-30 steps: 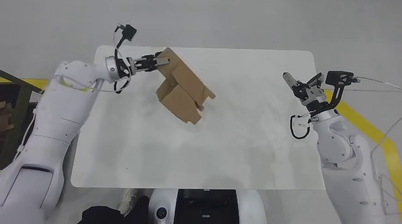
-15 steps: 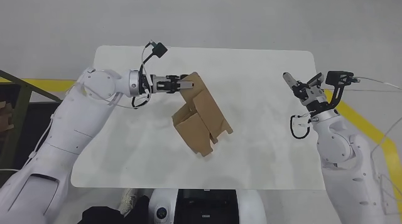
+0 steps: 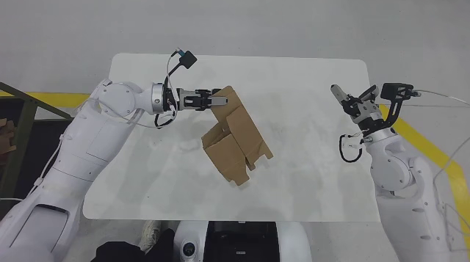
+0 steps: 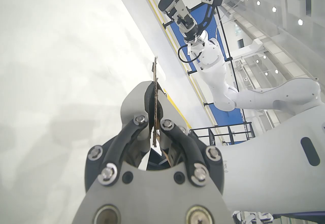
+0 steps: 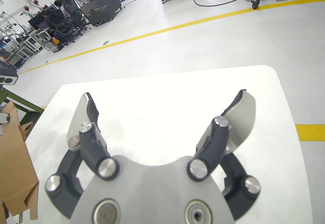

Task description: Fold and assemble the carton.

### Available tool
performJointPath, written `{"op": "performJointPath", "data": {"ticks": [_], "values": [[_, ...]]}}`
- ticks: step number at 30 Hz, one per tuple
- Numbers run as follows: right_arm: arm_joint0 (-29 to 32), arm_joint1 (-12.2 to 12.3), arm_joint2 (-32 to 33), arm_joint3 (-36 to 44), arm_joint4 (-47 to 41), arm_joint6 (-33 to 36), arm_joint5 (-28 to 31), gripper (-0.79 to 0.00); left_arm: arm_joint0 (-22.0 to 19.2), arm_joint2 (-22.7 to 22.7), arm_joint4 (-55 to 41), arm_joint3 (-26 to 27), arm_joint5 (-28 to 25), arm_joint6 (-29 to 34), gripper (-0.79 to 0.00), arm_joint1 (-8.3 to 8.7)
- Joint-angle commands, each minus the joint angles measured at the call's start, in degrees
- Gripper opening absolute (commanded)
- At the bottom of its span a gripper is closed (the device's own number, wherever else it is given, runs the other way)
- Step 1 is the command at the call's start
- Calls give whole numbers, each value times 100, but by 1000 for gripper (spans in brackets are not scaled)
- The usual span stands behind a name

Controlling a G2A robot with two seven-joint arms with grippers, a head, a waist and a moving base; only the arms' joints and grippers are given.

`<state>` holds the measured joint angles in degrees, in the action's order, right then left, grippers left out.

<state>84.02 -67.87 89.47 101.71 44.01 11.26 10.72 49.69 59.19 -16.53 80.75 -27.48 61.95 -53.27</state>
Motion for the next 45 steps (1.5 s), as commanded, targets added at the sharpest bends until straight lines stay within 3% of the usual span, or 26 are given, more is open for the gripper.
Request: {"op": "performJointPath", "data": {"ticks": [1,45], "values": [[0,0,0,0,0,0,0,0,0,0,0,0,0,0,-785,0],[0,0,0,0,0,0,0,0,46,-21,75,102,45,-82,-785,-6]]}}
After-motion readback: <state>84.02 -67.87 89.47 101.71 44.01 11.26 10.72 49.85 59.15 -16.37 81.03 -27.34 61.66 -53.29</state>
